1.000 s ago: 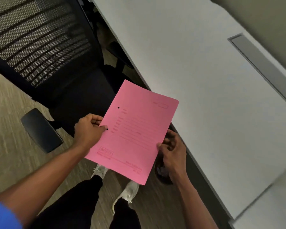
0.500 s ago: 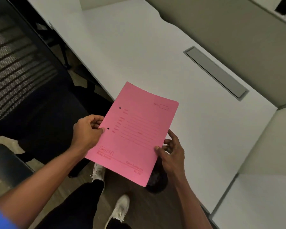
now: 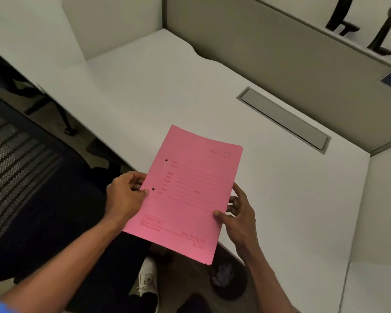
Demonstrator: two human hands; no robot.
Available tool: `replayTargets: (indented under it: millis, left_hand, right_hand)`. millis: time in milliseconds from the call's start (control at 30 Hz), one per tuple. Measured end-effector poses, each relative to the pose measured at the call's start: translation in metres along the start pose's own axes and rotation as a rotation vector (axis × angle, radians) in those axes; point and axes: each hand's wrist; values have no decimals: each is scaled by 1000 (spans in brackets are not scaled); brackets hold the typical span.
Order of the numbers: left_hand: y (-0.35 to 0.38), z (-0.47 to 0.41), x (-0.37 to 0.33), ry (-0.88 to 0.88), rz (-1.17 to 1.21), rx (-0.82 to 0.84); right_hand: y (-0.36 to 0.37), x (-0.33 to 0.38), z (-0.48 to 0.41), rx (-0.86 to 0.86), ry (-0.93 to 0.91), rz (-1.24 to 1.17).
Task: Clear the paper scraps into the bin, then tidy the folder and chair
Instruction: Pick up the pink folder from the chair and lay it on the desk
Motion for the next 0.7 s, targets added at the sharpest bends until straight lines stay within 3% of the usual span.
replayTargets:
  millis: [300, 700]
  left_hand:
    - [-30, -81, -35, 26, -32, 10]
    - [2, -220, -90, 22, -148, -26]
  right_hand:
    - [10, 35, -62, -13, -45, -65]
    - [-37, 42, -196, 28, 10, -64]
Point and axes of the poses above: each hand's wrist, its own z-axis away from the middle knuckle, its own y-axis out of the palm, x = y × z, and after that the axes turned 13 degrees about x, right-handed
